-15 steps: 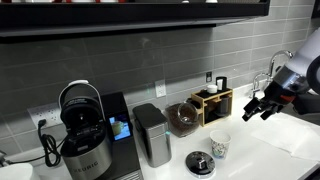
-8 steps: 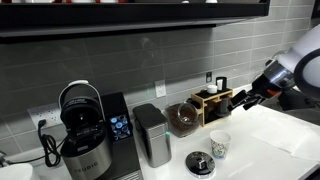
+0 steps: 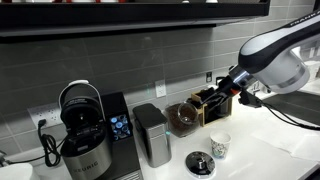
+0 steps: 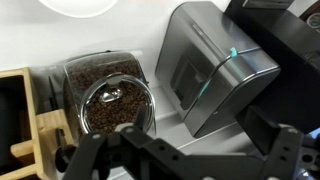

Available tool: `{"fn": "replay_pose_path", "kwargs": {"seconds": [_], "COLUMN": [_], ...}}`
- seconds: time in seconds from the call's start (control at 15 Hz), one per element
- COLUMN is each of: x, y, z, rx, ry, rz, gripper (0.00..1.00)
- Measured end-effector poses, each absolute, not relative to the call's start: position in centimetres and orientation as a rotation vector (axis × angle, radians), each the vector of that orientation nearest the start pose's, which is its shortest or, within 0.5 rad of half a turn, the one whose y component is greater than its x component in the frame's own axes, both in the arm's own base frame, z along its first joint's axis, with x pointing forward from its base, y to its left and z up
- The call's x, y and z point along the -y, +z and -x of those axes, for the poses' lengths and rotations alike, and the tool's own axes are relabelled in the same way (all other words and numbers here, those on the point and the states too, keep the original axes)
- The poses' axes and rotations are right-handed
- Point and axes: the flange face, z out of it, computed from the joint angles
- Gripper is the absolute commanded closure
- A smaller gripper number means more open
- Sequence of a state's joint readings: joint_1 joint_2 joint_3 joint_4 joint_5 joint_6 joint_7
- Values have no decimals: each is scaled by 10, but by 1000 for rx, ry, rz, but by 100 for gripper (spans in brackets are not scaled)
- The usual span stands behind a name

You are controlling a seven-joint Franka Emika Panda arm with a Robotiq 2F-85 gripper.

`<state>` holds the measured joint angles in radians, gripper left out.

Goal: Pick up the silver spoon, scoop some coffee beans and pour the coffee beans into the paper cup on the kitchen counter, put the silver spoon on the kitchen counter

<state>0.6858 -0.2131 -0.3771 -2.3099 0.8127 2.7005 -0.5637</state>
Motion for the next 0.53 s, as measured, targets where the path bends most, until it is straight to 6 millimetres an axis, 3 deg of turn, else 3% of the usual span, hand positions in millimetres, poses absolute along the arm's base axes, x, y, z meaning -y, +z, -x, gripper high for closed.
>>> {"fn": "replay_pose_path", "kwargs": {"seconds": [0.2,0.53], "x": [-123,-127], "y": [468,472], "z": [-523,-521], "rx": [280,293], "ry": [-703,-715], "rz": [2452,2458], "gripper": [0,0]}}
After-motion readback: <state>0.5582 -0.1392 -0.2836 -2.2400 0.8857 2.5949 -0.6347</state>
